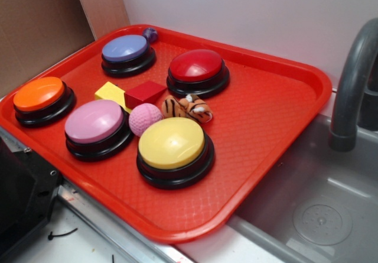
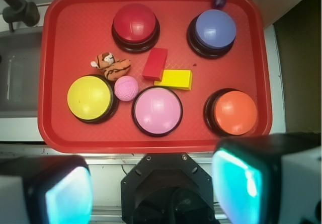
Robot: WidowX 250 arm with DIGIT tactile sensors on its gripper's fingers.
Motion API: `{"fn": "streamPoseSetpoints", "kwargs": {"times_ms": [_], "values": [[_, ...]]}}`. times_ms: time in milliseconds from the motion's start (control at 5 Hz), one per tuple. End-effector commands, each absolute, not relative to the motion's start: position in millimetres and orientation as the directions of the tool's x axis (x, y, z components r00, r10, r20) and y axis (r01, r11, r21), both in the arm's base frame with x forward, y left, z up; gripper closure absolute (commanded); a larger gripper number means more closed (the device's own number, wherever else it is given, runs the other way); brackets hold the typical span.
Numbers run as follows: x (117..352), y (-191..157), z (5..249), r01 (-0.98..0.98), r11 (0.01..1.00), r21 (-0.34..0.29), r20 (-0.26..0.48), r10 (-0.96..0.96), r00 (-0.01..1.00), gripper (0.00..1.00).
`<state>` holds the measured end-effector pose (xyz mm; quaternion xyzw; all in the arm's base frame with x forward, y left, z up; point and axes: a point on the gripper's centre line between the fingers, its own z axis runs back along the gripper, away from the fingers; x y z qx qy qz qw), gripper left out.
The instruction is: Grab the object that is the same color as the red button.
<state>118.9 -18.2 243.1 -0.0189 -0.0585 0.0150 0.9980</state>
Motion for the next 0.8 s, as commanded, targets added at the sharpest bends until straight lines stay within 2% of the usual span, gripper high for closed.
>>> {"fn": "streamPoseSetpoints", "kwargs": {"times_ms": [0, 400, 600], "values": [[118.9, -18.2, 243.1, -0.028, 0.999, -0.039, 0.116, 0.032, 0.993, 0.00], [138.0, -13.7, 235.1, -0.059, 0.996, -0.063, 0.171, 0.069, 0.983, 0.00], [151.6, -13.6, 222.5, -0.063, 0.994, -0.089, 0.185, 0.079, 0.980, 0.00]]}}
